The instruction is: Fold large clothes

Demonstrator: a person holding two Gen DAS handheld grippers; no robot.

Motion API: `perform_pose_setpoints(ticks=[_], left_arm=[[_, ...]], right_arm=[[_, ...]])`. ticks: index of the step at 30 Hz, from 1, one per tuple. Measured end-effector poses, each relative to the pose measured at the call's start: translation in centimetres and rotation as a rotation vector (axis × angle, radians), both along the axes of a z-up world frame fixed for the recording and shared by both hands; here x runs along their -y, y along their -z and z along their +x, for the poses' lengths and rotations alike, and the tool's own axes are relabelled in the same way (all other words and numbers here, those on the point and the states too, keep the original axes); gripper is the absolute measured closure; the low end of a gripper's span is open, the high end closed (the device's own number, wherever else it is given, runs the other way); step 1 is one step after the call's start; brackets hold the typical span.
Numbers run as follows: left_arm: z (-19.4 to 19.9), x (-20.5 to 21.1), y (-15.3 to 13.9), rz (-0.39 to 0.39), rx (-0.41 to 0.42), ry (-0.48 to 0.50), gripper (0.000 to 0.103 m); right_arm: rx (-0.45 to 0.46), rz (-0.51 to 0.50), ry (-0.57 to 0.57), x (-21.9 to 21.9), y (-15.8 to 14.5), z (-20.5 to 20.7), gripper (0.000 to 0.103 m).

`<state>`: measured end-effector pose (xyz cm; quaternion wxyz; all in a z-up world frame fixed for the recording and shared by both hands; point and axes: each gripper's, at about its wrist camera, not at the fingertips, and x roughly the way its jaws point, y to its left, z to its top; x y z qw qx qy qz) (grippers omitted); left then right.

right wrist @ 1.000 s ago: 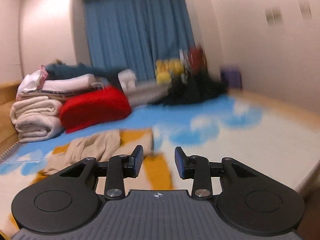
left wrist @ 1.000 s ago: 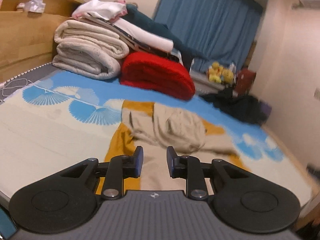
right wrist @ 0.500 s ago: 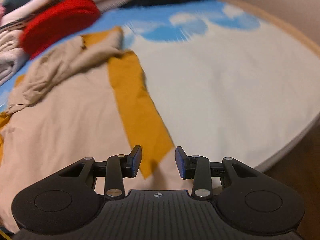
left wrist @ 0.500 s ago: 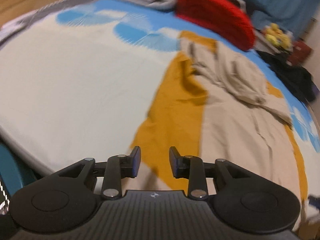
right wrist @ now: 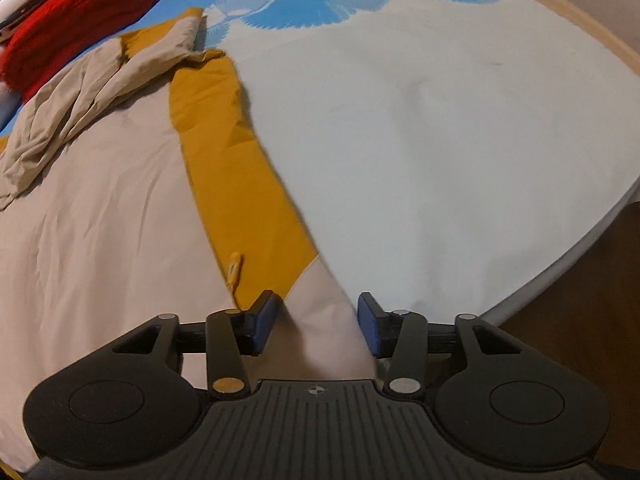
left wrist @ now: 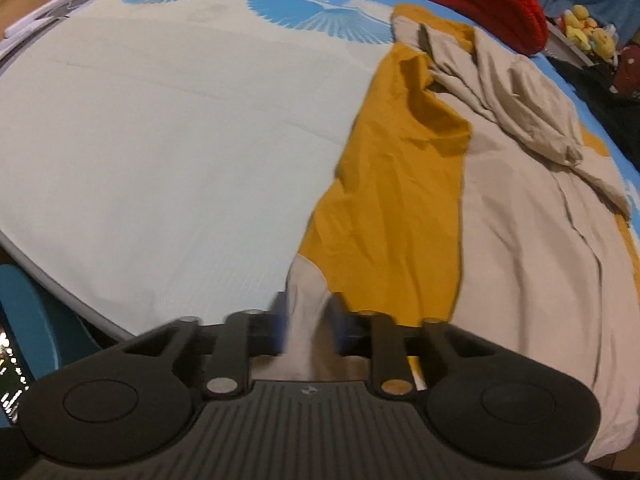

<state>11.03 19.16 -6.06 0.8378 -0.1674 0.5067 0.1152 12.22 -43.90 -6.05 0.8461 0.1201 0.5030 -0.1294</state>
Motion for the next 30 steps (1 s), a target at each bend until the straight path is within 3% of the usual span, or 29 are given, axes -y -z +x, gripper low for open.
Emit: perform_pose_setpoints(ticks=[3,5,6,10,11,14,17,21,26,27,29,30], left_arm=[[-0.2,0.0,-0.3,-0.044,0.022,0.006,0.089],[0.1,0.0,0.0,-0.063,0.008,-0.004,0.084],[0.1,-0.1,0.3,-0.066,-0.009,-0.010,0.075],[0.2,0.6,0.4,-0.020,-0.021,0.017,0.072],[0.2,0.8,0.3,-0.010,-0.021,0.026,0.072],[0.2,1.1,0.2,0.000,-0.012,0.049,0.091],[0.2,1.3,0.0,0.002,-0.003,0.058,0.092],[0.4,0.8,0.6,-0.014,-0.037,0.029,0.079],[0.6,2.1,0.7,0.049,-0.040,0.078,0.078],[0.6,2.2,0.7,0.055,-0.040,0.081,0.079],[0.6,2.3,0.6,0.051,-0.035,0.084,0.094],[0.6,2.4,0.5,0.047,-0.027,0.084,0.096]], right_arm=[[-0.004,-0.015,-0.050,-0.8,0.0,0.2,0.053],[0.004,-0.006,-0.058,-1.0,-0.3,0.0,0.062],[0.010,0.008,-0.061,-1.0,-0.5,-0.2,0.067],[0.010,0.015,-0.086,-1.3,-0.8,-0.3,0.072],[0.005,0.006,-0.091,-1.4,-0.8,-0.3,0.073],[0.005,0.004,-0.101,-1.5,-0.9,-0.3,0.086],[0.023,0.004,-0.110,-1.7,-1.3,-0.6,0.095],[0.032,-0.006,-0.119,-2.0,-1.5,-0.7,0.095],[0.016,-0.020,-0.120,-2.0,-1.1,-0.7,0.089],[0.018,-0.024,-0.123,-2.1,-1.0,-0.6,0.089],[0.016,-0.030,-0.131,-2.3,-1.0,-0.6,0.089],[0.016,-0.033,-0.134,-2.4,-1.0,-0.6,0.093]])
